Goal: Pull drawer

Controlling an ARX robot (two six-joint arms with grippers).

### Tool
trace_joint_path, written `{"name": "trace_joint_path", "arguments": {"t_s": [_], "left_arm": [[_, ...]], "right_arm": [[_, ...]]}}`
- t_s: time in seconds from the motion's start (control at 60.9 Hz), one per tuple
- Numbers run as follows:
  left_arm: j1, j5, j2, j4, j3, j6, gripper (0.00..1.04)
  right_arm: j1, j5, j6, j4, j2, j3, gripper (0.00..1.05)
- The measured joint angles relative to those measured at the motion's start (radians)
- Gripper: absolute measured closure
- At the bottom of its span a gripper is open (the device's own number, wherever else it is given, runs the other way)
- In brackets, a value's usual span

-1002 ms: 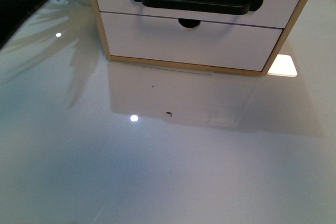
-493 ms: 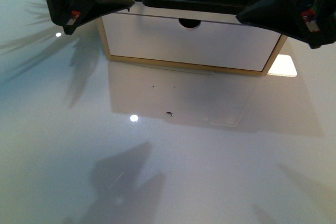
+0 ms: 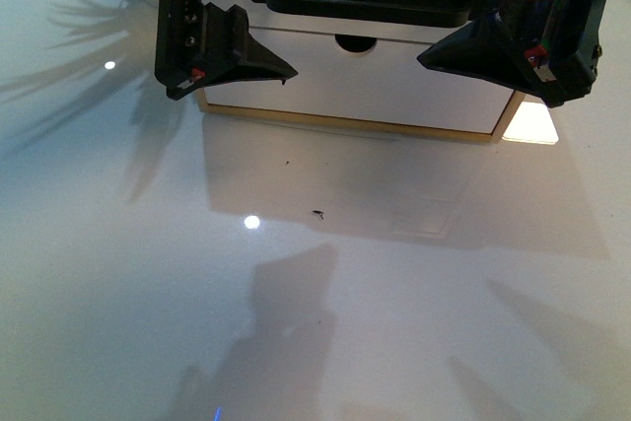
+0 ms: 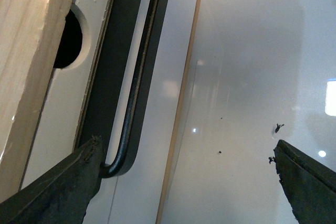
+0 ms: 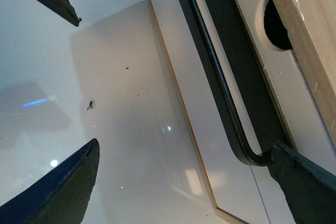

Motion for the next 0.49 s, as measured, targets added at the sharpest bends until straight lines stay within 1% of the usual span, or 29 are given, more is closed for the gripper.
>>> {"name": "trace_joint_path", "arguments": {"t_s": [0.131,0.493], "left_arm": [[-0.011,-0.003,0.021,-0.026,0.031,0.012,0.07],[-0.027,-0.036,0.078,-0.024,0.068,0.028,0.07]], "right_arm": [[0.000,-0.005,-0.003,0.002,0.020,0.010,0.09],[0.000,-0.014,0.002,0.039,0.078,0.047,0.09]]}}
